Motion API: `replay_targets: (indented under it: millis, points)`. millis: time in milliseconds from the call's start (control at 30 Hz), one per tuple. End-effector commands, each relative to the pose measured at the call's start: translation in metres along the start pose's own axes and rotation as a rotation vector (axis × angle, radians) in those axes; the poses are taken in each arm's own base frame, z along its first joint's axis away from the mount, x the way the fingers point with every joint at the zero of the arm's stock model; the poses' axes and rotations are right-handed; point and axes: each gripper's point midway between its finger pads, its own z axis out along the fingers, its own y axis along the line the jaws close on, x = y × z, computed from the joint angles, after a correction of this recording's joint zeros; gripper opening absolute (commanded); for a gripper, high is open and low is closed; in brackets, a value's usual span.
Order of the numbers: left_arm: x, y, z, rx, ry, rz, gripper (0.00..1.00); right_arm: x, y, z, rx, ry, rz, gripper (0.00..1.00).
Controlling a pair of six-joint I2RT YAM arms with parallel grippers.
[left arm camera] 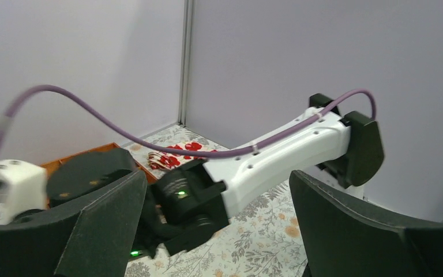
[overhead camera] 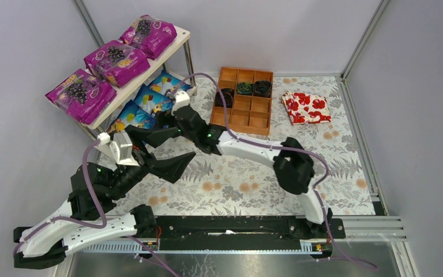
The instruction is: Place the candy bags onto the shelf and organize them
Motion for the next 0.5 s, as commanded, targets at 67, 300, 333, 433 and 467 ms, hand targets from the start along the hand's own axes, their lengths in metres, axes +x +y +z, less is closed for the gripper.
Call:
replay_targets:
  millis: [67,300,333,433,467]
  points:
    - [-0.039,0.01,-0.001,-0.065,-0.098,-0.007,0.99,-0.032,-0.033,-0.071,0.067,-0.11,0.022,0.93]
    - [-0.049,0.02,0.001,-0.118,-0.137,0.01,0.99,-0.023,-0.062,-0.144,0.111,-0.079,-0.056,0.96]
    - [-0.052,0.021,0.001,-0.124,-0.142,0.012,0.99,-0.025,-0.069,-0.156,0.143,-0.074,-0.073,0.99]
    - [-0.06,0.024,0.001,-0.144,-0.161,0.018,0.99,-0.039,-0.091,-0.198,0.249,-0.089,-0.115,1.0]
    - [-0.062,0.025,0.001,-0.152,-0.168,0.021,0.99,-0.044,-0.097,-0.212,0.274,-0.1,-0.125,1.0]
